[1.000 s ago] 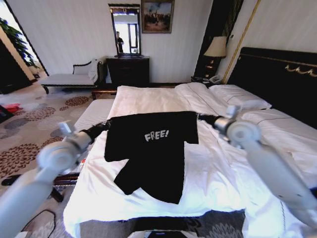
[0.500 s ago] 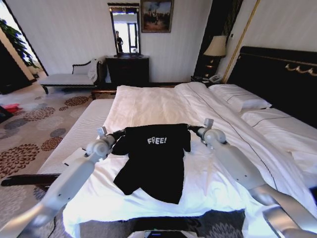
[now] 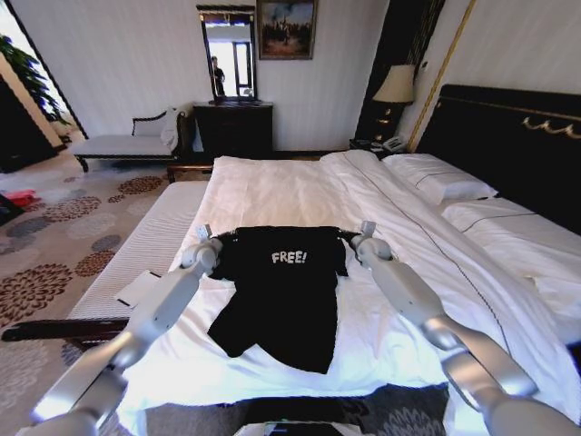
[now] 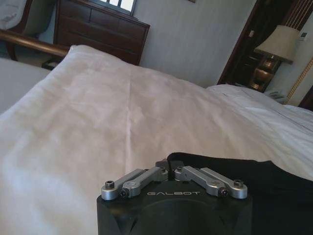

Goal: Fold the clothes on the bed.

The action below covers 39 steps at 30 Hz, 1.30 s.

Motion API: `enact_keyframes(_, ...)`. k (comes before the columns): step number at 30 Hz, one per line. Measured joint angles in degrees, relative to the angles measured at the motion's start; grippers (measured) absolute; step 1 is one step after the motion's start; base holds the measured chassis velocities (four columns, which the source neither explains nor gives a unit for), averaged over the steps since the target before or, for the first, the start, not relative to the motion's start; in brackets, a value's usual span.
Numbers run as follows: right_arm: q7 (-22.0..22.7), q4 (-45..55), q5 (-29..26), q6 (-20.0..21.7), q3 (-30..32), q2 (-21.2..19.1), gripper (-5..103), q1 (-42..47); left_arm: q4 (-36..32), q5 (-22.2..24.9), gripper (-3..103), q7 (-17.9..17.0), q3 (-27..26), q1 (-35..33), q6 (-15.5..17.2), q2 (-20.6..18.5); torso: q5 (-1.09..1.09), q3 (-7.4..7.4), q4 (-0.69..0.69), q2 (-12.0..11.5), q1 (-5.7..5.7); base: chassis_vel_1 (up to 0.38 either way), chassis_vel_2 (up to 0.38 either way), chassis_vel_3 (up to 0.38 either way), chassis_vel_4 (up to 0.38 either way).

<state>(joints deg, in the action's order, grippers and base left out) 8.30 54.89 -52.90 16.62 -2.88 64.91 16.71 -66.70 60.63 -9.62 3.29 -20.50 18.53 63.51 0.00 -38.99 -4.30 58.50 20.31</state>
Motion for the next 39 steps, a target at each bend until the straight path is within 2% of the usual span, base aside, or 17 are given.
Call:
enact_keyframes(4, -0.81, -6.02, 1.21, -2.15, -0.99, 3.69, 0, -3.16, 7.42, -2.78, 0, 1.96, 1.59, 4.67, -1.03, 3.51, 0.01, 0.01, -0.01, 0.0, 0.0, 0.0, 0.0, 0.0, 0.0)
enact_keyframes(10, -1.2, -11.08, 3.06, -3.54, -1.37, 6.65, 0, -4.96, 14.64, -5.4, 0, 3.74, 2.59, 8.04, -1.86, 8.08, 0.01, 0.0, -0.05, 0.0, 0.0, 0.0, 0.0, 0.0, 0.0)
enact_keyframes(13, -1.95, -16.21, 5.74, -4.99, -0.79, 8.95, 0, -6.59, 21.84, -7.77, 0, 5.33, 2.92, 11.1, -2.72, 12.26, 0.01, 0.0, -0.04, 0.0, -0.01, 0.0, 0.0, 0.0, 0.0)
enact_keyframes(20, -2.26, -21.46, 7.97, -6.41, 1.08, 11.16, 0, -8.3, 26.44, -9.36, 0, 6.19, 2.12, 13.08, -3.1, 15.67, 0.01, 0.01, -0.02, 0.0, -0.01, 0.0, 0.0, 0.0, 0.0)
enact_keyframes(23, -2.2, -22.64, 8.32, -6.94, 1.7, 11.77, 0, -8.48, 29.28, -10.44, 0, 6.34, 0.19, 13.86, -3.11, 17.8, 0.0, 0.01, -0.02, 0.01, -0.02, 0.0, 0.0, 0.0, 0.0)
enact_keyframes(29, -1.27, -23.66, 8.58, -7.82, 1.98, 12.16, 0, -8.49, 32.44, -13.06, 0, 6.98, -1.28, 14.34, -3.74, 18.51, 0.01, 0.01, -0.03, 0.01, -0.01, 0.0, 0.0, 0.0, 0.0)
enact_keyframes(39, -1.27, -24.6, 9.41, -8.87, 2.71, 12.08, 0, -8.26, 35.21, -14.8, 0, 7.07, -2.87, 13.87, -4.09, 19.18, 0.0, 0.01, -0.03, 0.01, -0.02, 0.0, 0.0, 0.0, 0.0)
